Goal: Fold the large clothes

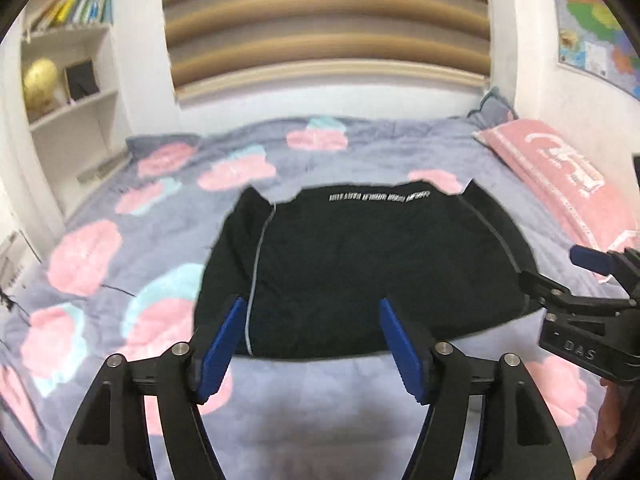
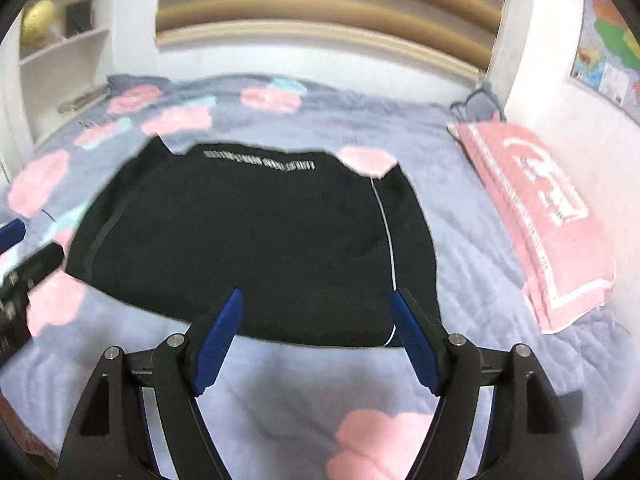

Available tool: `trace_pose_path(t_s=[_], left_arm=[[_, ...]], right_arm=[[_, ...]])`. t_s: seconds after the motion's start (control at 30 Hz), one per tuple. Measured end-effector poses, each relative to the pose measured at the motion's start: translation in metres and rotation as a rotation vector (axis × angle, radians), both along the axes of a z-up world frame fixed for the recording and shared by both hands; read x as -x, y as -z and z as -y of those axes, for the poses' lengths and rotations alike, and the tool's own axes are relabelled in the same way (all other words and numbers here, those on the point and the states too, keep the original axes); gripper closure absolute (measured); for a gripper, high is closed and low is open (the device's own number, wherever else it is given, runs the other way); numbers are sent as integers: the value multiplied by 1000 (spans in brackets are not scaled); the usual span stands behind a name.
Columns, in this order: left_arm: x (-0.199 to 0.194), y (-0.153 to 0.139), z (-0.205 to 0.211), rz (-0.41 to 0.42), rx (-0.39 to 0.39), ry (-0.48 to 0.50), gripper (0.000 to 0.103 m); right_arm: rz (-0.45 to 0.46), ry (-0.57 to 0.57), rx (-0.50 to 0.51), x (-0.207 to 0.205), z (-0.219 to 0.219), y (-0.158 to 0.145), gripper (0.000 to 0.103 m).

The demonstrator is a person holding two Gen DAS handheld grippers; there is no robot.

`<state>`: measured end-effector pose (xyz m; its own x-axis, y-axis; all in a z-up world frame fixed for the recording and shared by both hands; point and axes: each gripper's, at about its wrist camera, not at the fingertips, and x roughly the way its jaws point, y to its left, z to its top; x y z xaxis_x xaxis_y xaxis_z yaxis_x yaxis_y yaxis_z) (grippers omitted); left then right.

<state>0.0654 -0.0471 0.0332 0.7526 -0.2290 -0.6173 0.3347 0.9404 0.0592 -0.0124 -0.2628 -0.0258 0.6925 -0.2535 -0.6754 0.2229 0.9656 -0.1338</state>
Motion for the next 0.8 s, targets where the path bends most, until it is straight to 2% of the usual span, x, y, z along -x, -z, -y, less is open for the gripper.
trace_pose_path(t_s=[0.1, 0.37, 0.4, 0.47, 0.8], left_arm=[[24, -21, -10, 30, 34, -13, 24], [61, -47, -43, 82, 118, -65, 23], [66, -49, -48, 100, 130, -76, 23], [73, -51, -54, 112, 126, -88, 23], [82, -49, -63, 105, 112, -129, 23]], right_arm=[[39, -12, -7, 18, -17, -22, 25], [96, -29, 0, 62, -41, -53, 24], [100, -30, 0, 66, -43, -54, 21], [107, -31, 2, 71, -46, -56, 13], [116, -33, 7, 88, -56, -59, 12]])
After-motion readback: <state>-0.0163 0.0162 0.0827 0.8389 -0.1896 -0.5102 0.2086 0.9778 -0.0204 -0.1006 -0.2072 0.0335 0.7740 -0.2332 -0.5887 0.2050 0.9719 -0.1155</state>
